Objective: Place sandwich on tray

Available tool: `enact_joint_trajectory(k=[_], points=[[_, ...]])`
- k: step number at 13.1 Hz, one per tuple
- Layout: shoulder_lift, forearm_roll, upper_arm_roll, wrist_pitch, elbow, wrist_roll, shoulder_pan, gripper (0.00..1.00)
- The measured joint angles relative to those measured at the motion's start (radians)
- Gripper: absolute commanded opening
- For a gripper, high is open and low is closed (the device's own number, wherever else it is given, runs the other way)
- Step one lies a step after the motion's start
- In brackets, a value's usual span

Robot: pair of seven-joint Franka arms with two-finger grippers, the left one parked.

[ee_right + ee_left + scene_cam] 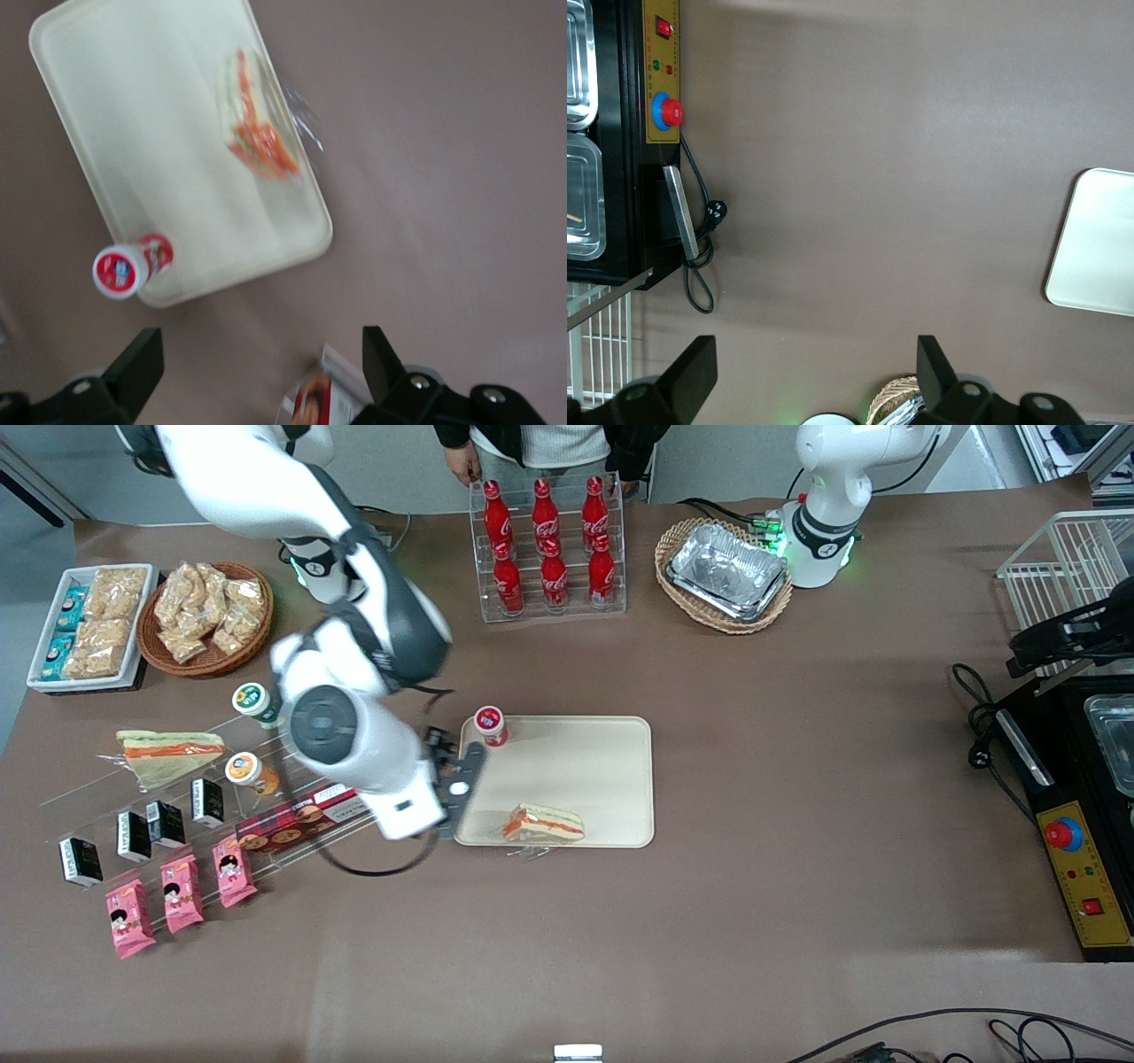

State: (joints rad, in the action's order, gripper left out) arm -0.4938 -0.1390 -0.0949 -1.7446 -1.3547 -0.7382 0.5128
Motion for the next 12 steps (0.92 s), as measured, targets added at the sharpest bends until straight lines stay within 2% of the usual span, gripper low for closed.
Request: enact_joint_trajectory(k=[4,6,12], points=[[0.108,-0.001,-0.083,0.147,0.000,0.300,-0.039,1.00],[0.151,0.000,-0.139,0.200,-0.001,0.398,-0.037,1.00],[0.263,0.032,-0.369,0.206,-0.038,0.438,-0.043,1.00]])
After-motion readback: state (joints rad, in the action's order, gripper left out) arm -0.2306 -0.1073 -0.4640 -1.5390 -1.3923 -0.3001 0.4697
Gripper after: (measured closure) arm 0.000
